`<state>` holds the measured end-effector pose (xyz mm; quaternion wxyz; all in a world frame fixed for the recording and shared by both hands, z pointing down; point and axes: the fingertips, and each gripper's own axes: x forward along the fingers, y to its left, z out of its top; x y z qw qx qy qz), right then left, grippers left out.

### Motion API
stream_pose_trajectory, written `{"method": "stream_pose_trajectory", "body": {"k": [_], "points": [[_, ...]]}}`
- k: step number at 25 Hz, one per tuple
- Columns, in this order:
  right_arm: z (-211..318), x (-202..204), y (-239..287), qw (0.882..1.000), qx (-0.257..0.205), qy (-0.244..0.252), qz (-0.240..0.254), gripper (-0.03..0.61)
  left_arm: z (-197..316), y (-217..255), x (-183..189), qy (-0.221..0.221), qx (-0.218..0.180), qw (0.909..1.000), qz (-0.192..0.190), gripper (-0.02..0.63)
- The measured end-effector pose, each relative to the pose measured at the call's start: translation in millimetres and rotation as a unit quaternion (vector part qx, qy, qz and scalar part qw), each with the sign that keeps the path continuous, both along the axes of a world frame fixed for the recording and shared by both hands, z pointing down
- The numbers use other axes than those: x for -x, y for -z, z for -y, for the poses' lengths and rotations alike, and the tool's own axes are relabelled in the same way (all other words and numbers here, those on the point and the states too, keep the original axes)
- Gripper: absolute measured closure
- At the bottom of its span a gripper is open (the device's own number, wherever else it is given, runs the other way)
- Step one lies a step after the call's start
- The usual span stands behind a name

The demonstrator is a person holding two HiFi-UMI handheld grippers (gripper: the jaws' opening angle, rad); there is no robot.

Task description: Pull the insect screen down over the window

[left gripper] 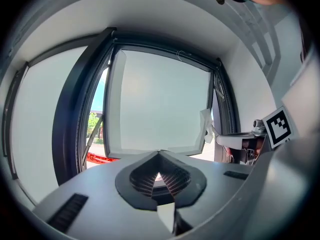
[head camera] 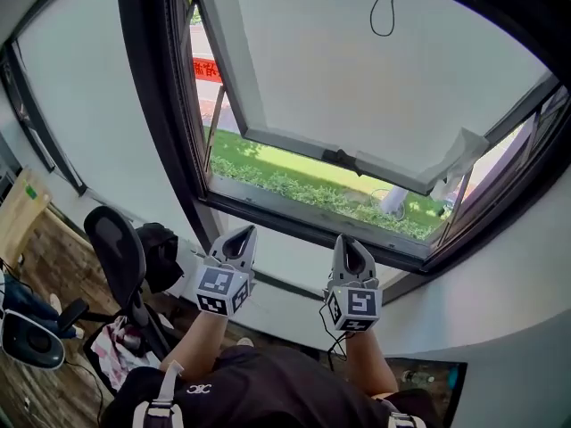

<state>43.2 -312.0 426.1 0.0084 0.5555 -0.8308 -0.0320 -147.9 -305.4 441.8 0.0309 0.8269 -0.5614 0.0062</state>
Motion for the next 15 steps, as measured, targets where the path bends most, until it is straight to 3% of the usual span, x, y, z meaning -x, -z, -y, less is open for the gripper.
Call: {"method": "stream_pose_trajectory", "body": {"k": [8,15], "points": [[12,-22,1,0.998,-0.006,-0.062,0.012,0.577,44,8,1,-0.047,-0.013,0.9987,0.012,0.612],[16,-48,5,0.995,-0.015,-0.101,0.017,0.577,63,8,-27,-0.084,-0.017,0.9961,0.022,0.612]]}}
